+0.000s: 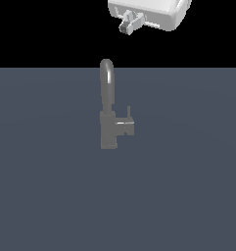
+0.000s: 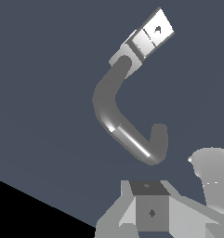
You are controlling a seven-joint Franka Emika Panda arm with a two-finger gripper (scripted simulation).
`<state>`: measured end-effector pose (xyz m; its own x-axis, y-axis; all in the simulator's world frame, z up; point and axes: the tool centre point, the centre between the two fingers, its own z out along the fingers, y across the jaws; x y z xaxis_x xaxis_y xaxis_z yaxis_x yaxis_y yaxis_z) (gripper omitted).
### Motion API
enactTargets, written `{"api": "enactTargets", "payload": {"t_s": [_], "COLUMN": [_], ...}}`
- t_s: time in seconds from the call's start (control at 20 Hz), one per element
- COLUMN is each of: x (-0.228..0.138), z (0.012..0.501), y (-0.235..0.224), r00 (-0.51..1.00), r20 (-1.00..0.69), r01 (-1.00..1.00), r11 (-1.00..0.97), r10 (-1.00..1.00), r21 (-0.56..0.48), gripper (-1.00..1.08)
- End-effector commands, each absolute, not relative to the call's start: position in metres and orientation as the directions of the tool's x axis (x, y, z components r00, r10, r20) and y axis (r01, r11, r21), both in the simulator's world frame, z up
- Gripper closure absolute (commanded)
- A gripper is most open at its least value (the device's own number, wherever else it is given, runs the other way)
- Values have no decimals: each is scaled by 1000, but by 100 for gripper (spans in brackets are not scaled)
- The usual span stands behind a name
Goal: Turn on the faucet by rotating a designated handle.
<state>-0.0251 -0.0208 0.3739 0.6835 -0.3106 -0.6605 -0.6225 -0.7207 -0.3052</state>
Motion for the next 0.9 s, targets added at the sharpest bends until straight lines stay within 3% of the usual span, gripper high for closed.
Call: {"api": "enactTargets", "payload": {"t_s": [0.0, 0.85], "x": [-14, 47], "z": [361, 245], "y": [-24, -43], "r00": [642, 278], "r20": [-701, -940], "r01": [-663, -913], "r11": [-684, -357], "r10": [-309, -197], "r21": [-305, -196], "gripper": [108, 108]}}
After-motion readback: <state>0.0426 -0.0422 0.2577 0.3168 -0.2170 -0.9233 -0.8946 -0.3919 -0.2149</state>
